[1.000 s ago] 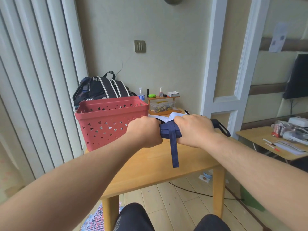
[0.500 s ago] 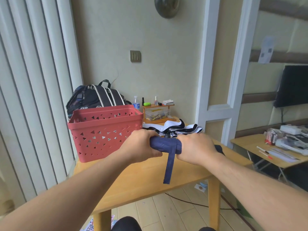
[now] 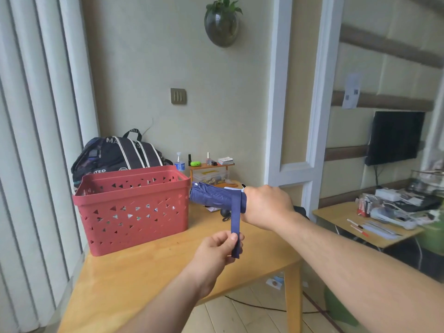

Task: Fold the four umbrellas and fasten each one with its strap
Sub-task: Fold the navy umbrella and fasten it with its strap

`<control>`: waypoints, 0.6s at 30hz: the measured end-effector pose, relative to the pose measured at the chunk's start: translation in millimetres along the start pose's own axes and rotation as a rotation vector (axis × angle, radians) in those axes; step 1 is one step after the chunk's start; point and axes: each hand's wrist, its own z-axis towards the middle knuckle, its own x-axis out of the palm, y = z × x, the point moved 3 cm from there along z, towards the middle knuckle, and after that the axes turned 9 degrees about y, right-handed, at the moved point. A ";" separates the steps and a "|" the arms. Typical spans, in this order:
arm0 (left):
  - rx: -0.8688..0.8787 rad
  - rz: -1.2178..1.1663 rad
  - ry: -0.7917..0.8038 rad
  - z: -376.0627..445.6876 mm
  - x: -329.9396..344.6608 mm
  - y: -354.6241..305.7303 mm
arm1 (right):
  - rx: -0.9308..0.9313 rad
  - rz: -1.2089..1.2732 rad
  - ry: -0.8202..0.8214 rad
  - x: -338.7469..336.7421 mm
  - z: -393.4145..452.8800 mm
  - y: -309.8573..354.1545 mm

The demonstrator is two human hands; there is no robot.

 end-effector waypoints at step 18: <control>0.041 -0.050 -0.063 -4.9 -43.4 6.5 | 0.115 0.450 0.215 0.6 -29.2 3.8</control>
